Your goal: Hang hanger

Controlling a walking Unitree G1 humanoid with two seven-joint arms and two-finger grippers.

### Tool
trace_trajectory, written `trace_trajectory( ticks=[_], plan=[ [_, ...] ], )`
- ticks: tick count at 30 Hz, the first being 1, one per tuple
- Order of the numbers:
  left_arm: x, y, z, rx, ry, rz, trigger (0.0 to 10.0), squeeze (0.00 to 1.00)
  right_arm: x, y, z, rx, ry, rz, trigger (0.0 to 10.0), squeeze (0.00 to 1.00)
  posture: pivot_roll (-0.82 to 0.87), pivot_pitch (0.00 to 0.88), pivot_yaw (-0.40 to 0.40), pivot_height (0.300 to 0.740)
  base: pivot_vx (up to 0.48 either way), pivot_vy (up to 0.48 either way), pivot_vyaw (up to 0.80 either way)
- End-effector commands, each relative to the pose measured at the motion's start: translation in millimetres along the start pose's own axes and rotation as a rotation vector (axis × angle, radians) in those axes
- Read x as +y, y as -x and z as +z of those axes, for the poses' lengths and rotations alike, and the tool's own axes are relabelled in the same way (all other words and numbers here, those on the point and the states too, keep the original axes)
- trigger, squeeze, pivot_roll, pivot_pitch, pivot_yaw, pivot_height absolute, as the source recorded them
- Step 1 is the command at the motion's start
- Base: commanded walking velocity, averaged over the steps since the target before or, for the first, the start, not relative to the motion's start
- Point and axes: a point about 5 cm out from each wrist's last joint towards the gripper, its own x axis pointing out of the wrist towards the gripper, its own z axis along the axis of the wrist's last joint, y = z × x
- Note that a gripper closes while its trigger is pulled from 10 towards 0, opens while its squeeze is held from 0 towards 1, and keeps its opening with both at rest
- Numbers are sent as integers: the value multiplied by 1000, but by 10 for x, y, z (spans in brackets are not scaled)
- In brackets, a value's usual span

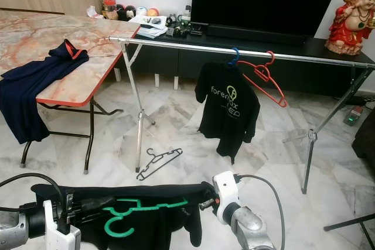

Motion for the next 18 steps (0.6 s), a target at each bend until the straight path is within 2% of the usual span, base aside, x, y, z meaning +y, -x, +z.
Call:
trace_trajectory(
  ticks=[1, 4, 6, 9, 11, 14, 18],
  plan=[
    [184, 196, -58, 7, -49, 53, 10000, 0, -346, 257, -117, 65, 4, -136, 0, 0, 173, 19, -83, 740, 0, 0, 0],
    [196, 230, -42, -16, -51, 60, 10000, 0, -373, 304, -161, 93, 32, -131, 0, 0, 177, 18, -82, 740, 0, 0, 0],
    [201, 255, -67, 4, -31, 89, 10000, 0, -388, 327, -177, 103, 41, -127, 0, 0, 178, 18, -82, 740, 0, 0, 0],
    [107, 281, -145, 61, 6, 39, 10000, 0, -420, 372, -223, 141, 70, -133, 0, 0, 172, 16, -80, 740, 0, 0, 0],
    [70, 256, -158, 75, 62, 65, 10000, 0, -430, 396, -259, 164, 88, -141, 0, 0, 168, 16, -81, 740, 0, 0, 0],
    [42, 203, -127, 58, 114, 91, 10000, 0, -411, 402, -287, 172, 92, -130, 0, 0, 172, 16, -85, 740, 0, 0, 0],
    [117, 149, 9, -44, 108, 170, 10000, 0, -369, 414, -343, 195, 121, -95, 0, 0, 176, 15, -92, 740, 0, 0, 0]
  ],
)
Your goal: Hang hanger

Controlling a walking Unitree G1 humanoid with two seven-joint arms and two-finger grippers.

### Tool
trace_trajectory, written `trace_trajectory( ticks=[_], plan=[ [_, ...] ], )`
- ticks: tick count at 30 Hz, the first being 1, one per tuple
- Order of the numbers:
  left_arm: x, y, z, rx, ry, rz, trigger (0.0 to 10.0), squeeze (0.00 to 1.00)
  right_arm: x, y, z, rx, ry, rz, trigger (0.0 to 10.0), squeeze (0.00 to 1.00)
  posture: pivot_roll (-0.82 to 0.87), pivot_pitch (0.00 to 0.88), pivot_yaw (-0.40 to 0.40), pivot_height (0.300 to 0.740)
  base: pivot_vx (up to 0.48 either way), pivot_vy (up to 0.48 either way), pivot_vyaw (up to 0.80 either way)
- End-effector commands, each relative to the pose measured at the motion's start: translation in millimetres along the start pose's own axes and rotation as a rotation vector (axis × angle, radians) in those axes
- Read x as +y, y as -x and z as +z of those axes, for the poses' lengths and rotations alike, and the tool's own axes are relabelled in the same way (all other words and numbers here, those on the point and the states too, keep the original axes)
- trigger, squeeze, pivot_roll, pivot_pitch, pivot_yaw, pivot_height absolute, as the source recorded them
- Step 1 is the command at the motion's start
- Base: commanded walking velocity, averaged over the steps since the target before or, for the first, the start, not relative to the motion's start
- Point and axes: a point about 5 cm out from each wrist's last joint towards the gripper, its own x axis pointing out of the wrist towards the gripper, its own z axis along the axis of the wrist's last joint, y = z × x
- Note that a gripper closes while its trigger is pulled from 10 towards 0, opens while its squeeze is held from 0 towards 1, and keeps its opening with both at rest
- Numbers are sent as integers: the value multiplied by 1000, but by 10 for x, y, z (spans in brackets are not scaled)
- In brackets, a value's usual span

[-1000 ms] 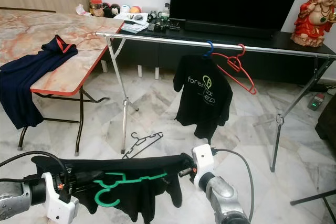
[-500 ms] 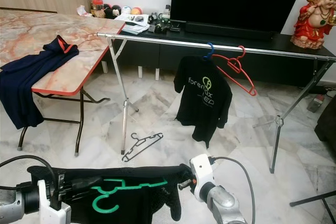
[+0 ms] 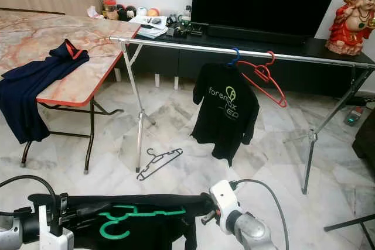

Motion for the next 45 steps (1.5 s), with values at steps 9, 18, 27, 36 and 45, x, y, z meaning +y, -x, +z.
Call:
trace_trajectory(
  ticks=[9, 18, 27, 36, 45],
  plan=[
    [205, 88, 158, -142, -114, 22, 10000, 0, -284, 284, -252, 134, 19, -119, 0, 0, 186, 3, -101, 740, 0, 0, 0],
    [306, 145, 74, -68, -52, 151, 10000, 0, -298, 341, -335, 184, 53, -124, 0, 0, 189, 0, -100, 740, 0, 0, 0],
    [-1, 167, -153, 120, 24, -102, 10000, 0, -313, 330, -330, 195, 69, -170, 0, 0, 178, 0, -88, 740, 0, 0, 0],
    [-151, 20, -297, 315, 195, -133, 10000, 0, -345, 158, 48, 25, 37, -179, 0, 0, 172, 18, -84, 740, 0, 0, 0],
    [-241, 15, -503, 580, 209, -198, 10000, 0, -312, 16, 278, -1, 80, -154, 0, 0, 174, 20, -81, 740, 0, 0, 0]
  ],
)
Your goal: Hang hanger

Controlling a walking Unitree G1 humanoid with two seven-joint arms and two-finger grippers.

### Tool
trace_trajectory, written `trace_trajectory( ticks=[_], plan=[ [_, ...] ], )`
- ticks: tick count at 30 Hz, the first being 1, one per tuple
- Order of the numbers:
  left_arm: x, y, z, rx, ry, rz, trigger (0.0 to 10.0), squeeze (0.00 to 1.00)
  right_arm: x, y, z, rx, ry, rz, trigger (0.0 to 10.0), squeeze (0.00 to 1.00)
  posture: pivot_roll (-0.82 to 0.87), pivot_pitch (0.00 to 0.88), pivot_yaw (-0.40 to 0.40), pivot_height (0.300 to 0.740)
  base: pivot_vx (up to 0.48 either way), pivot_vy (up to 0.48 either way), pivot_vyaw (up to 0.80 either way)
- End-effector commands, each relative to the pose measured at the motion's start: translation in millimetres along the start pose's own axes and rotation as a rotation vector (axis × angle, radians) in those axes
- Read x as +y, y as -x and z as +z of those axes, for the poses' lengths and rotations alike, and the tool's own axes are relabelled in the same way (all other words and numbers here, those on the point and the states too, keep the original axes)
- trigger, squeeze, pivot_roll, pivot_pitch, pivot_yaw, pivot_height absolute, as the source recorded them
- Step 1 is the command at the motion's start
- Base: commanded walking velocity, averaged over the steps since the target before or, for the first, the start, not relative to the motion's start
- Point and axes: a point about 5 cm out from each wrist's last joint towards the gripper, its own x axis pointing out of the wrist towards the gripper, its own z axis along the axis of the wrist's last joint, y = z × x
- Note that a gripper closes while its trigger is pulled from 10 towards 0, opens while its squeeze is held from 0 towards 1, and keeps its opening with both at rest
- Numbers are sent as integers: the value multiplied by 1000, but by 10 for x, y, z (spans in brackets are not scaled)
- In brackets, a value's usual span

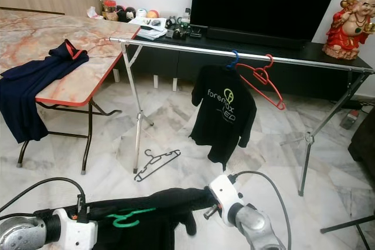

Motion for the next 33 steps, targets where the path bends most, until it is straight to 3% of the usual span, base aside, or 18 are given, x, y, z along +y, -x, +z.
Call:
trace_trajectory(
  ticks=[1, 3, 6, 15, 21, 25, 27, 33],
  plan=[
    [-8, 169, -303, 217, 40, -24, 10000, 0, -265, 116, 15, 5, -17, -126, 0, 0, 174, 20, -81, 740, 0, 0, 0],
    [7, 122, -309, 275, 88, 12, 10000, 0, -255, 74, 78, -7, -34, -122, 0, 0, 173, 20, -79, 740, 0, 0, 0],
    [21, 69, -279, 280, 117, 40, 10000, 0, -242, 35, 148, -36, -66, -119, 0, 0, 170, 20, -78, 740, 0, 0, 0],
    [152, -176, -75, 235, 308, 171, 10000, 0, -129, -126, 416, -158, -255, -63, 0, 0, 170, 22, -77, 740, 0, 0, 0],
    [279, -328, 29, 205, 437, 260, 10000, 0, -73, -173, 466, -192, -324, -72, 0, 0, 161, 23, -77, 740, 0, 0, 0],
    [314, -364, 60, 185, 464, 270, 10000, 0, -49, -183, 453, -188, -340, -68, 0, 0, 157, 23, -78, 740, 0, 0, 0],
    [351, -401, 135, 130, 557, 265, 10000, 0, -23, -193, 444, -191, -359, -68, 0, 0, 154, 22, -76, 740, 0, 0, 0],
    [296, -462, 183, 127, 546, 173, 10000, 0, -29, -220, 562, -267, -465, -76, 0, 0, 150, 24, -72, 740, 0, 0, 0]
  ],
)
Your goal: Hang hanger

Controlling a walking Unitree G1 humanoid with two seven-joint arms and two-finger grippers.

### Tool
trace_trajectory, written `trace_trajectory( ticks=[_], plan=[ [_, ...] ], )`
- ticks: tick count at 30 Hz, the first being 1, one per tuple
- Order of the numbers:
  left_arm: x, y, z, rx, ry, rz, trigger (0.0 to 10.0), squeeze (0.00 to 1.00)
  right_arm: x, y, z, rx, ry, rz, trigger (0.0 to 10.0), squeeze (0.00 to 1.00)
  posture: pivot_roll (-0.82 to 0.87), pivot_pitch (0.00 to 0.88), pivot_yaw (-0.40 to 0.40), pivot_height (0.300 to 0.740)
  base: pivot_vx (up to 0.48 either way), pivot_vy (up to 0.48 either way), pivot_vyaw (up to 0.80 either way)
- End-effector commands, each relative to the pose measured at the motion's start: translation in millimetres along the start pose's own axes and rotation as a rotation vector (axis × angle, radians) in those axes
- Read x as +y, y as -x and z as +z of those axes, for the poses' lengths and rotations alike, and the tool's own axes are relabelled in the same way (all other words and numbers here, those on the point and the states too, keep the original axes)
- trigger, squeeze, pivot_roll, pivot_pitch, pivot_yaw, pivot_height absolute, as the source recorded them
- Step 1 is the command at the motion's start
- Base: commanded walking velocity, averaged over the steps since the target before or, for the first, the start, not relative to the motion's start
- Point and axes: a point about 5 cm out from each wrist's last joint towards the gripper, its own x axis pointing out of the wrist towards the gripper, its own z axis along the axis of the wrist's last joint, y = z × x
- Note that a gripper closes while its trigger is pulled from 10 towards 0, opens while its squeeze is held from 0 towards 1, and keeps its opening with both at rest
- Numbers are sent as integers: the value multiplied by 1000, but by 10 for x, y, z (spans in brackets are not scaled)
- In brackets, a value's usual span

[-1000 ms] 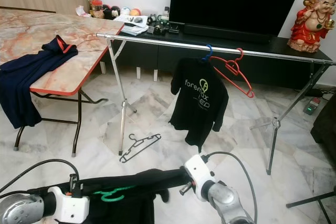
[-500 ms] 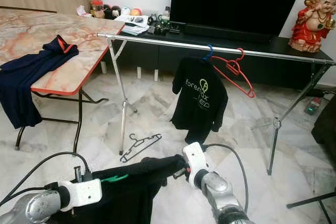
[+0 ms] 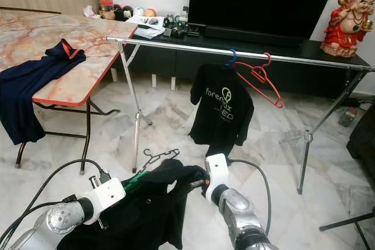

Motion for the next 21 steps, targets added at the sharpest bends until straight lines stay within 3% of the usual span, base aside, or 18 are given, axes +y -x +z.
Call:
trace_trajectory(
  ticks=[1, 7, 15, 21],
  plan=[
    [17, -20, -7, 28, -8, -13, 10000, 0, -26, -21, 166, -71, -32, -8, 0, 0, 150, 24, -72, 740, 0, 0, 0],
    [15, -74, 32, 29, 52, -12, 10000, 0, 134, -49, 187, -65, 7, 177, 0, 0, 149, 23, -75, 740, 0, 0, 0],
    [-40, -152, 103, 15, 101, 11, 10000, 0, 187, 4, 131, -21, 67, 312, 0, 0, 138, 21, -77, 740, 0, 0, 0],
    [66, -141, 74, 25, 137, 76, 10000, 0, 235, 17, 115, -32, 44, 359, 0, 0, 139, 22, -76, 740, 0, 0, 0]
  ],
)
